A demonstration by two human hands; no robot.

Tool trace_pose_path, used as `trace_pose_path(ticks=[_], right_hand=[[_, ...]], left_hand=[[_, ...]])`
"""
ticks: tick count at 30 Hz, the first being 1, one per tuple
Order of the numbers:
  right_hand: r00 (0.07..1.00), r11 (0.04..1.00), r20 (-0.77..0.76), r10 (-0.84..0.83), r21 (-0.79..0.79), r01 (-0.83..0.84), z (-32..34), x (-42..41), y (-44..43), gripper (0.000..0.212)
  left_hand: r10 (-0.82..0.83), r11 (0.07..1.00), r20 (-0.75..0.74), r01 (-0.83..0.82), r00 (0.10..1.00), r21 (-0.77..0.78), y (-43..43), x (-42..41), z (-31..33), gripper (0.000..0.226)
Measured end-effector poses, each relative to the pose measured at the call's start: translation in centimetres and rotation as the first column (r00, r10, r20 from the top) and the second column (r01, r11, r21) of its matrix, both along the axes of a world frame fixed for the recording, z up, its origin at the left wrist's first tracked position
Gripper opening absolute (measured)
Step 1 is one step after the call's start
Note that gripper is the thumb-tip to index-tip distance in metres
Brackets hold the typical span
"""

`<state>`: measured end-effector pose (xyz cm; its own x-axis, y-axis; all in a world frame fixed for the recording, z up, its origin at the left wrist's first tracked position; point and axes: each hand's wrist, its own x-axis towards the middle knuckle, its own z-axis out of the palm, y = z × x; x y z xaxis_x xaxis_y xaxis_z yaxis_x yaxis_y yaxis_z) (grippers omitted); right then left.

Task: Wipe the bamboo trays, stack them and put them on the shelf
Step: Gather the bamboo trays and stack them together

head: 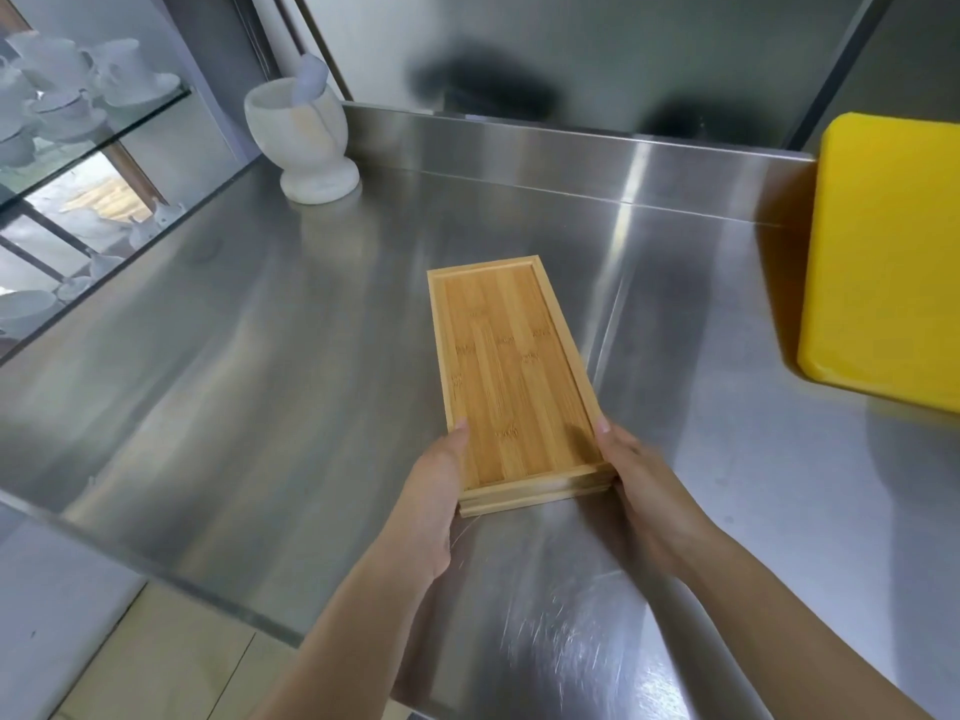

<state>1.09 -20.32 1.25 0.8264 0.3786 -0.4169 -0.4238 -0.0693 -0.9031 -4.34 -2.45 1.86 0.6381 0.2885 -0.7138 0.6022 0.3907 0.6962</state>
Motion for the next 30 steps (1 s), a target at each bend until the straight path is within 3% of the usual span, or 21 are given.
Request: trace_pose_path(ticks=[2,11,23,28,30], right_hand=[[1.000,1.000,-0.027,-0.011,0.015,0.011,0.1,-0.3,0.3,0.064],[0.996,1.000,-0.094,-0.005,-0.014,0.004,0.7,-0.2,-0.1,0.048],[0.986,0.999,-0.160,-0.045,0.009,0.047,0.6,-0.6,-0.8,0.033],[0.964,1.000,-0.266,-0.020,-0.003,0.020,1.2,0.5,-1.2,0.016],[0.946,0.999,-0.320,0.043,0.034,-0.034,1.3,0.7,-1.6,0.020]], left_hand=[[0.032,0.998,0.070,-0.028,0.997,-0.051,0.4,0.2,0.6,0.029],[0.072,0.997,0.034,-0.072,0.997,0.001,1.7,-0.1,2.2,0.016],[-0.036,0.991,0.061,0.044,0.997,-0.123,2.6,-2.0,0.6,0.050],[-0.017,0.977,0.057,0.029,0.998,-0.212,3.2,-2.0,0.9,0.045],[-0.023,0.970,0.049,0.034,0.999,-0.239,3.4,-2.0,1.1,0.043]])
